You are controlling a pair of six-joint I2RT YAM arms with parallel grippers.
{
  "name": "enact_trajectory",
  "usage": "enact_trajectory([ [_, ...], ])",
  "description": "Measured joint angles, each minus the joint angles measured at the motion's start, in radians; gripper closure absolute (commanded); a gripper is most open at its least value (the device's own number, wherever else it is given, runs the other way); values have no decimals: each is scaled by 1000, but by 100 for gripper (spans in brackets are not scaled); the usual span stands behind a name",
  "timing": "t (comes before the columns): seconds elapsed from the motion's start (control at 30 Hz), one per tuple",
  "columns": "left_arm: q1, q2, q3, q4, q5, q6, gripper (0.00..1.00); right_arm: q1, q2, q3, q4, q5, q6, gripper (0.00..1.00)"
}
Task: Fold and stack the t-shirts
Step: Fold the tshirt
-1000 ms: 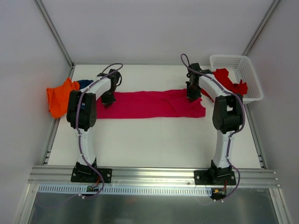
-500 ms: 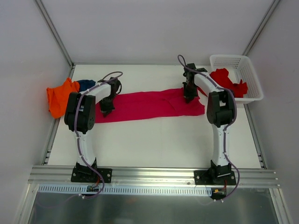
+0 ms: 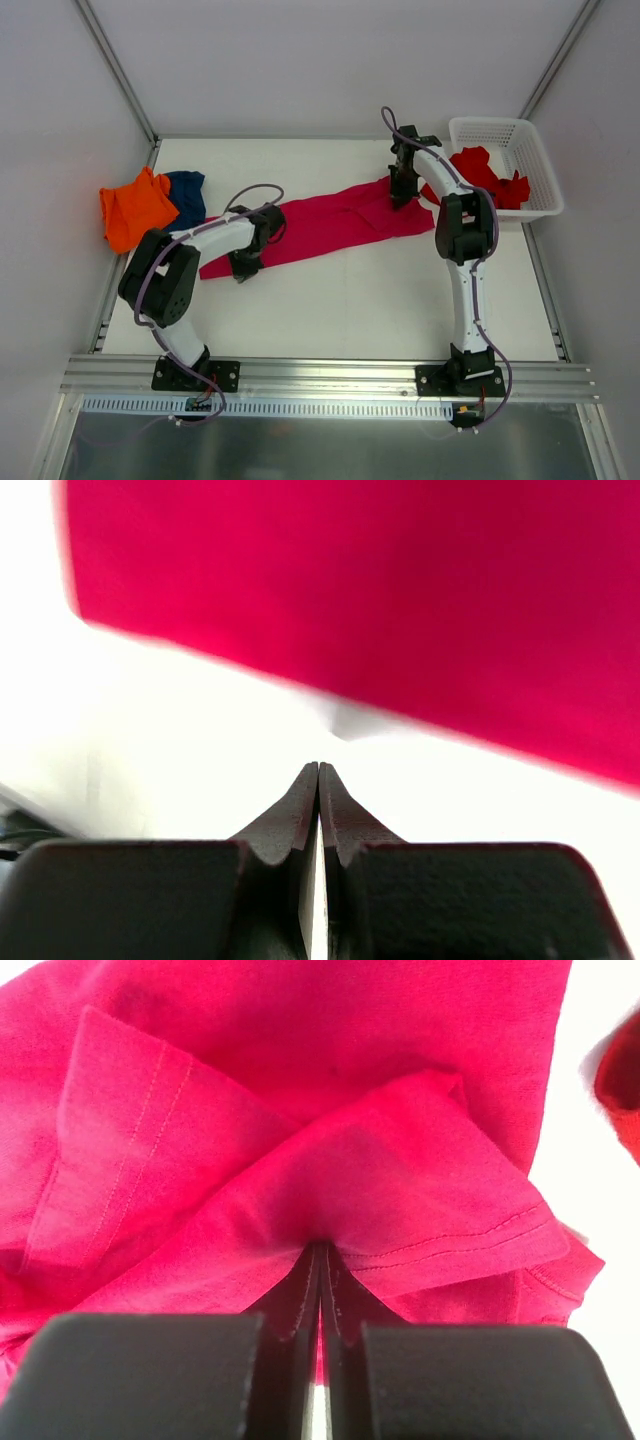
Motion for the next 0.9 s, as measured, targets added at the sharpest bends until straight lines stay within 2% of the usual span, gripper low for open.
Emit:
enact_trajectory([
  [0.27,-304,-62,-137,-17,-9,-277,100,-25,25,40,-15,-52,-2,99],
  [0.4,-367,-124,-167,-64,-50,-389,100,-31,26,41,-16,-66,-4,99],
  [0.5,-364,-188,-143,-131,-139,-436,100,-31,25,36,-11,-68,-6,99],
  [0.57,-364,-216,-95,-181,-208,-446,93,-32,24,35,-10,-69,-8,100],
  [0.67,-331,-238,-15,-209,-300,-435,90,-33,19,24,-2,-71,-11,100],
  [0.8,-179,-225,63,-203,-362,-358,93,-35,5,-2,14,-74,-11,99],
  [0.9,-56,-187,76,-121,-359,-240,94,-37,-17,-42,35,-78,-11,100],
])
